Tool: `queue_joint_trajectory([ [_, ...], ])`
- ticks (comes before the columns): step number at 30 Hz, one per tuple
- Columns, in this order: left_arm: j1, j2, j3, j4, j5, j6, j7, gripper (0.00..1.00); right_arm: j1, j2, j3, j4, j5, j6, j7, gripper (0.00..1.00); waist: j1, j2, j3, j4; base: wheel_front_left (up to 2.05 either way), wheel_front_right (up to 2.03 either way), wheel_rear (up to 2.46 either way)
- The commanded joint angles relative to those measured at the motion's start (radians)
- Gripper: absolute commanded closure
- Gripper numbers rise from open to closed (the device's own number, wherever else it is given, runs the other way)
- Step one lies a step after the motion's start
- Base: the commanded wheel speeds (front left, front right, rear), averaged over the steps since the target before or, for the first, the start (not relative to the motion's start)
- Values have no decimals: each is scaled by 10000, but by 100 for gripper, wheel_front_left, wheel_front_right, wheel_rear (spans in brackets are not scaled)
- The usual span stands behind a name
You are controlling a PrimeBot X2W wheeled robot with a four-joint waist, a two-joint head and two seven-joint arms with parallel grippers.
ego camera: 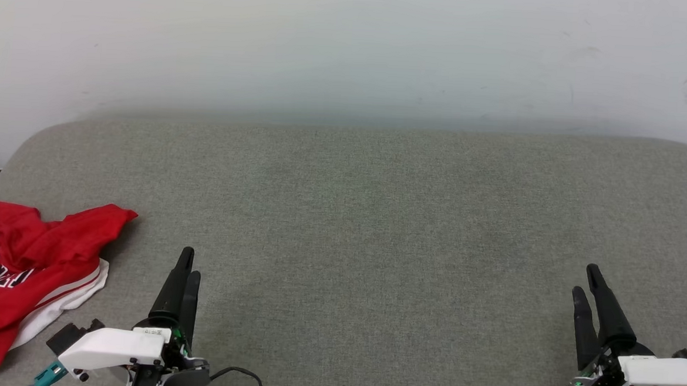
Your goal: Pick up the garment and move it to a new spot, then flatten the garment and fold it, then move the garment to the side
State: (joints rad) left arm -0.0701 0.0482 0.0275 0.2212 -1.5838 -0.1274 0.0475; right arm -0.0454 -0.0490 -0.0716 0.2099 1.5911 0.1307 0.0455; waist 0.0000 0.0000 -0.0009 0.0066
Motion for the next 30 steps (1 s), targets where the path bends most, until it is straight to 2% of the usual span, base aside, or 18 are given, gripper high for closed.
queue_joint_trajectory([
  [1, -117, 69, -133, -283, 131, -11, -116, 0, -72, -23, 50, -286, -107, 0, -107, 0, 0, 0, -5, 7, 0, 0, 0],
  [7, -90, 174, -498, -553, 605, -13, -380, 0, 33, -24, 166, -510, -786, 0, -368, 0, 0, 0, -40, 39, 0, 0, 0],
  [11, -80, 223, -628, -769, 1328, -15, -545, 0, 71, -31, 223, -681, -1573, 0, -532, 0, 0, 0, -63, 62, 0, 0, 0],
  [16, -30, 159, -635, -1027, 2515, -17, -741, 0, 118, -41, 184, -983, -3196, 0, -731, 0, 0, 0, -91, 89, 0, 0, 0],
  [17, -9, 134, -662, -1164, 3334, -18, -855, 0, 151, -35, 152, -1151, -4164, 0, -842, 0, 0, 0, -104, 103, 0, 0, 0],
  [23, 24, 139, -775, -1401, 4966, -21, -1072, 0, 222, -27, 194, -1519, -6205, 0, -1057, 0, 0, 0, -124, 122, 0, 0, 0],
  [28, 111, 145, -717, -1500, 6248, -23, -1242, 0, 331, -25, 197, -1796, -7693, 0, -1188, 0, 0, 0, -143, 143, 0, 0, 0],
  [30, 130, 143, -687, -1510, 6495, -24, -1275, 0, 352, -24, 188, -1850, -7905, 0, -1204, 0, 0, 0, -145, 146, 0, 0, 0],
])
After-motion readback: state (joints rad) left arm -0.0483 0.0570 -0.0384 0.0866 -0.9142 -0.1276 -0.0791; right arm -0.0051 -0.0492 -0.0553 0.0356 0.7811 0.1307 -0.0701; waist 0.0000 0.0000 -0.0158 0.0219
